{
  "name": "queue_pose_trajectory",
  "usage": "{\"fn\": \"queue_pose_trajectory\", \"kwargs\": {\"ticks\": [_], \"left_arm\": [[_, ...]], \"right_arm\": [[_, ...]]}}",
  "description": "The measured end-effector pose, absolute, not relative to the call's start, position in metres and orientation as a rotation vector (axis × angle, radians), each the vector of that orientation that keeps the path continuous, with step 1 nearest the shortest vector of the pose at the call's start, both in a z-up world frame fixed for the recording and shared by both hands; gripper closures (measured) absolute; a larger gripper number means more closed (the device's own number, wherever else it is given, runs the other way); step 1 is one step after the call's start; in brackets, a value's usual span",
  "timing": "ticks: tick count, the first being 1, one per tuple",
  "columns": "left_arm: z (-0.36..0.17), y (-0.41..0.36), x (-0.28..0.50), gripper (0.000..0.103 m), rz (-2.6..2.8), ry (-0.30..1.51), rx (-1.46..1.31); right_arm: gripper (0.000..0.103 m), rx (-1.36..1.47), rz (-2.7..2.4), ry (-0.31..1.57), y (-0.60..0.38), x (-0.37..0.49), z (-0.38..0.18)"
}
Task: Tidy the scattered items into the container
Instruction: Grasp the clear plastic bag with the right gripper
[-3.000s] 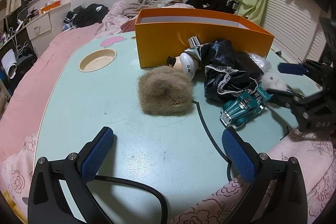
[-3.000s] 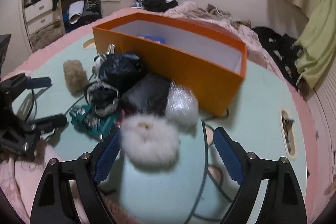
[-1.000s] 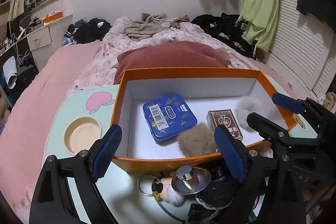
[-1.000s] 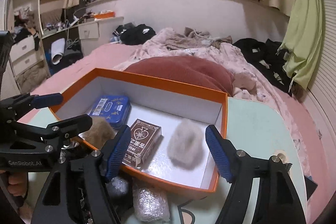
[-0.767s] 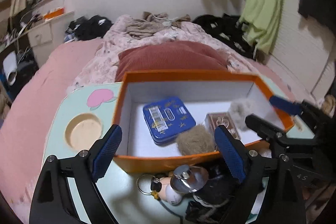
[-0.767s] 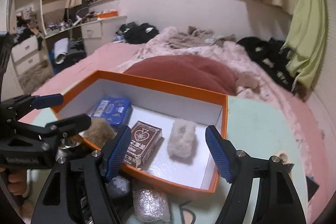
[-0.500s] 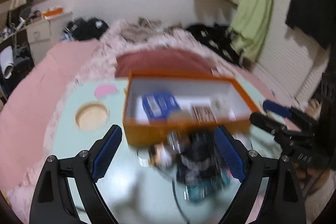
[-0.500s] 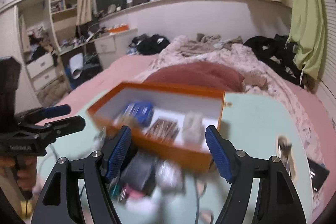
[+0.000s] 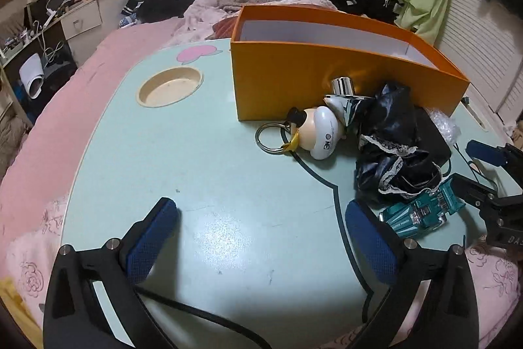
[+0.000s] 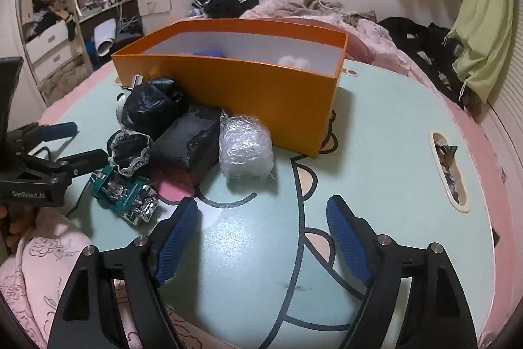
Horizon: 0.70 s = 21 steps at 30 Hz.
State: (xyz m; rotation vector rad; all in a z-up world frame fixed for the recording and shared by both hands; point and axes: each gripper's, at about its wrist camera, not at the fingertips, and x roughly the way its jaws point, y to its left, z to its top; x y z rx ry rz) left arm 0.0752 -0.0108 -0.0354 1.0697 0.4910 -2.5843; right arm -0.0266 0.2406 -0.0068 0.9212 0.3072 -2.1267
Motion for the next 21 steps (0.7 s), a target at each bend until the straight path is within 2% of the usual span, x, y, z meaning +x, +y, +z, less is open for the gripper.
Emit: {"fn": "queue_pose_trajectory", "kwargs": {"ticks": [5, 11, 17, 20, 21], "left_arm": [[-0.036, -0.009, 0.079, 0.000, -2.588, 0.489, 1.061], [-0.033, -0.008, 0.084, 0.000, -2.589, 0.488, 1.060], [-0.033, -0.008, 0.084, 0.000, -2.589, 0.487, 1.062], [-0.033, -0.008, 0.084, 0.000, -2.589, 0.486, 1.063], [-0.033, -0.008, 0.084, 0.000, -2.589, 0.486, 1.063]], "right_arm": [[0.022, 0.923, -2.132, 0.293, 0.244, -0.026, -0.005], [0.025, 0.940, -2.129, 0.158, 0.245, -0.050, 0.006], [0.033, 0.927, -2.145, 0.167, 0.223, -0.065, 0.020], [0.046, 0.965, -2.118, 0.192, 0.212, -0.072, 0.014], [0.063, 0.984, -2.093, 0.188, 0.212, -0.074, 0.009]]}}
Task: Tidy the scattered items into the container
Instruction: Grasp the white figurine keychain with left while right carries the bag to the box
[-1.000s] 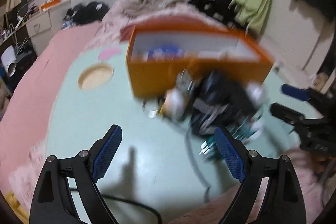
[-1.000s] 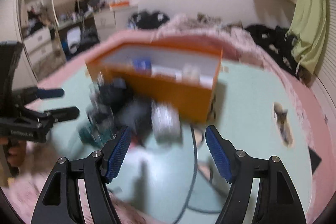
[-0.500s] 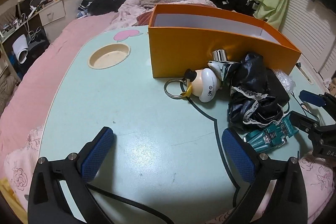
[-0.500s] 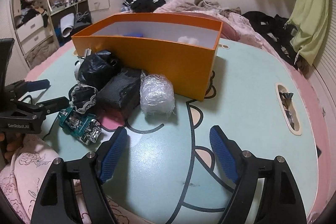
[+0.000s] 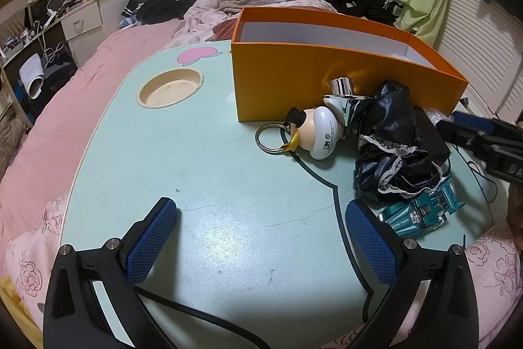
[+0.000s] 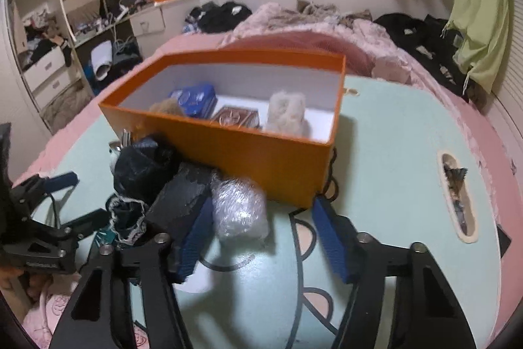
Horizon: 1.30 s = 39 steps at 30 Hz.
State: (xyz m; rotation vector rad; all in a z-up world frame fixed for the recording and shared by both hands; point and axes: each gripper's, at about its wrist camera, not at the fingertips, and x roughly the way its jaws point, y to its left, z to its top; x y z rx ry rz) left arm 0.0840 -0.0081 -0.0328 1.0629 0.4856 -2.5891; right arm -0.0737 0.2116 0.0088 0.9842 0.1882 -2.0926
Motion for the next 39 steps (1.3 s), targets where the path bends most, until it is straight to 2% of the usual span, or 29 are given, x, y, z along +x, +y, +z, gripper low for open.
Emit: {"fn": "queue_pose_trajectory", "kwargs": {"ticks": [1, 7, 10, 13, 18, 23, 24, 26, 32, 33, 39], "left_arm": [[-0.033, -0.008, 0.084, 0.000, -2.589, 0.485, 1.063], [-0.028, -0.009, 0.087, 0.000, -2.593, 0.489, 1.066], [-0.020, -0.017, 0.090, 0.001, -2.640, 0.562, 1.053], [-0.004, -0.027, 0.088, 0.009, -2.649, 0.571, 0.978], [0.002, -0.029, 0.060, 0.033, -2.682, 0.535, 1.061], [-0.001, -0.012, 0.038, 0.038, -2.745, 0.414, 1.161], [-0.003, -0.010, 0.034, 0.047, -2.748, 0.400, 1.164], [-0.006, -0.007, 0.030, 0.057, -2.755, 0.375, 1.140], [-0.005, -0.010, 0.063, 0.059, -2.765, 0.502, 1.112], [-0.005, -0.012, 0.069, 0.067, -2.759, 0.521, 1.094], [0.008, -0.023, 0.095, 0.067, -2.766, 0.580, 0.991]], "right_arm": [[0.071, 0.971, -2.083, 0.176, 0.212, -0.073, 0.006], [0.073, 0.956, -2.108, 0.059, 0.234, -0.069, 0.002], [0.073, 0.951, -2.106, 0.008, 0.241, -0.070, 0.002], [0.073, 0.961, -2.105, 0.011, 0.237, -0.069, 0.002], [0.073, 0.960, -2.107, 0.015, 0.236, -0.069, 0.004], [0.073, 0.965, -2.106, 0.015, 0.235, -0.071, 0.003], [0.073, 0.965, -2.106, 0.014, 0.235, -0.071, 0.003], [0.073, 0.966, -2.106, 0.010, 0.236, -0.071, 0.003], [0.073, 0.937, -2.131, -0.021, 0.240, -0.070, 0.006], [0.073, 0.920, -2.140, -0.030, 0.243, -0.068, 0.008], [0.073, 0.799, -2.184, -0.048, 0.252, -0.058, 0.024]]}}
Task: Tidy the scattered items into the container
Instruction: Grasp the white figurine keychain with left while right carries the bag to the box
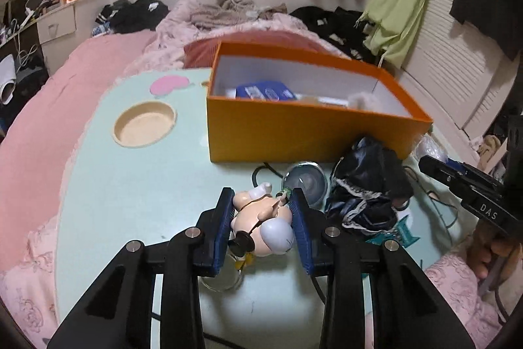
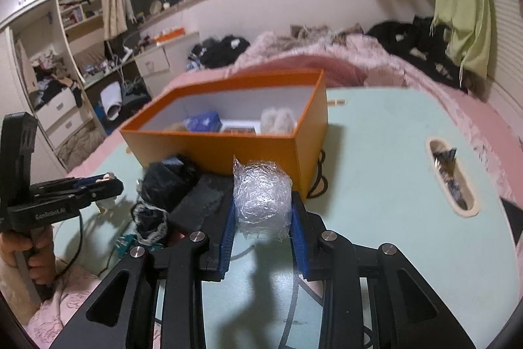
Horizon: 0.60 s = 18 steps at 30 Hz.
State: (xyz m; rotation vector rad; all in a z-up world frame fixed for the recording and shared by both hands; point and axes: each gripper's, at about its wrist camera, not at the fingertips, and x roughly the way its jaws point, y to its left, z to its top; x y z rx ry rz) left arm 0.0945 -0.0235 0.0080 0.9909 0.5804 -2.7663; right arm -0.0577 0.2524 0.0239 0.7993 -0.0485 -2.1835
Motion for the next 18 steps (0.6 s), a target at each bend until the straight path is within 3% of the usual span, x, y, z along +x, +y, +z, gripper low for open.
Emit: {"fn": "queue_pose_trajectory", "kwargs": {"ticks": [5, 16, 17, 18], "left_arm": [[0.023, -0.027, 0.100, 0.067, -2.789, 0.592, 0.963], [0.134, -0.034, 0.046, 0.068, -2.918, 0.468, 0.650], [0.133, -0.036, 0.035, 0.067, -2.908, 0.482, 0.636], [0.126, -0.038, 0.023, 0.054, -2.889, 0.497, 0.644]], "right_arm": [[0.073, 0.749, -2.176, -0.058, 0.250, -0.057, 0.042], [0.072, 0.609, -2.251, 0.006, 0.206, -0.097, 0.107], [0.068, 0.628, -2.258, 0.027, 0.202, -0.102, 0.101], [0.048, 0.678, -2.267, 0.055, 0.194, -0.107, 0.092]]}}
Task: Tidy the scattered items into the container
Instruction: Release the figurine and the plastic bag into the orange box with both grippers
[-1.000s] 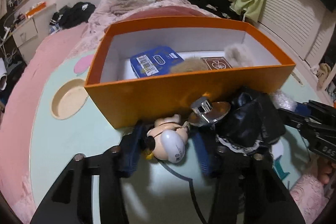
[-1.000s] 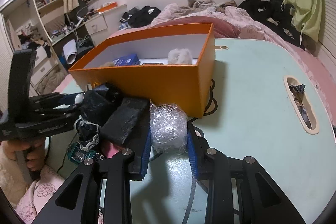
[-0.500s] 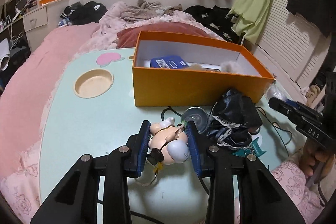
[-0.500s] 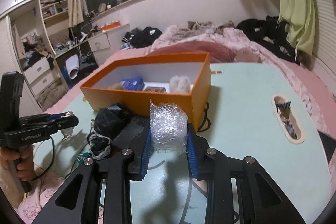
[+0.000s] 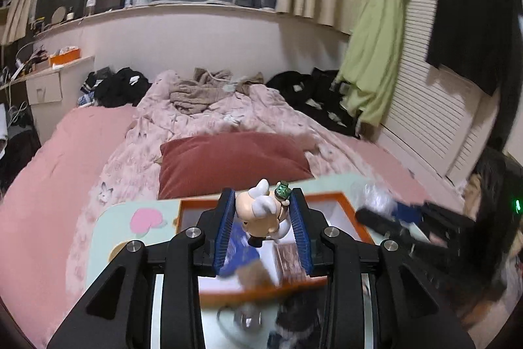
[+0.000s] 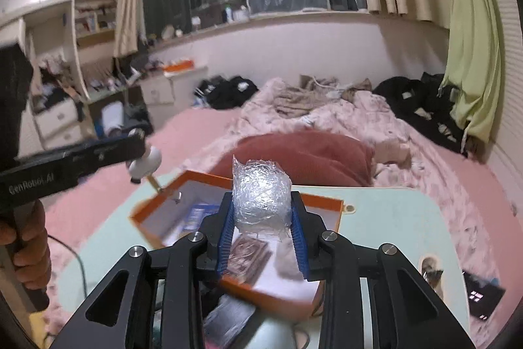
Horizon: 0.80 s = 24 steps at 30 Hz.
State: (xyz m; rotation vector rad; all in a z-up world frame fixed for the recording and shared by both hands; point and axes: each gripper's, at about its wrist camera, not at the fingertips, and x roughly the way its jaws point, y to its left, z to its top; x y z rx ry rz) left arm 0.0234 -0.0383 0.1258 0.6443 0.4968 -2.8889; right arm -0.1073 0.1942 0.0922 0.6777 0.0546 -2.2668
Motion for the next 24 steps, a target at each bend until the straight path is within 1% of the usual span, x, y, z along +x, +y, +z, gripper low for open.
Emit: {"fn": "queue_pose_trajectory", "kwargs": {"ticks": [1, 2, 3, 4, 5, 7, 10, 17, 19, 21, 22, 24], "left_arm": [[0.112, -0.041, 0.009, 0.039, -2.848, 0.510, 0.710], [0.099, -0.043, 0.000, 0.016, -2.801, 0.516, 0.794], [0.083, -0.044, -0.010, 0.015, -2.749, 0.528, 0.893], [0.059, -0.047, -0.019, 0.015, -2.700, 0.562, 1.020], [0.047, -0.047, -0.022, 0.015, -2.689, 0.594, 1.088], [0.043, -0.029, -0.014, 0.015, -2.720, 0.381, 0.965], [0.044, -0.031, -0.011, 0.015, -2.708, 0.438, 0.967], [0.045, -0.034, -0.003, 0.014, -2.738, 0.432, 0.956], [0.054, -0.035, 0.015, 0.015, -2.754, 0.486, 0.875], [0.066, -0.031, 0.037, 0.014, -2.796, 0.495, 0.762], [0.072, -0.029, 0.046, 0.014, -2.816, 0.477, 0.754], [0.074, -0.025, 0.058, 0.014, -2.820, 0.434, 0.810]], "right_arm": [[0.028, 0.729, -2.272, 0.074, 0.188, -0.111, 0.080], [0.026, 0.762, -2.262, 0.085, 0.186, -0.114, 0.070], [0.027, 0.817, -2.238, 0.109, 0.182, -0.115, 0.055], [0.028, 0.769, -2.248, 0.145, 0.181, -0.109, 0.050], [0.028, 0.709, -2.272, 0.208, 0.179, -0.099, 0.047], [0.029, 0.726, -2.260, 0.187, 0.180, -0.099, 0.048], [0.029, 0.725, -2.255, 0.181, 0.182, -0.102, 0.046], [0.029, 0.727, -2.258, 0.175, 0.184, -0.101, 0.046], [0.029, 0.732, -2.251, 0.135, 0.191, -0.100, 0.049], [0.029, 0.724, -2.235, 0.063, 0.205, -0.091, 0.056], [0.029, 0.717, -2.223, 0.039, 0.212, -0.086, 0.059], [0.029, 0.739, -2.211, 0.049, 0.224, -0.073, 0.061]]}}
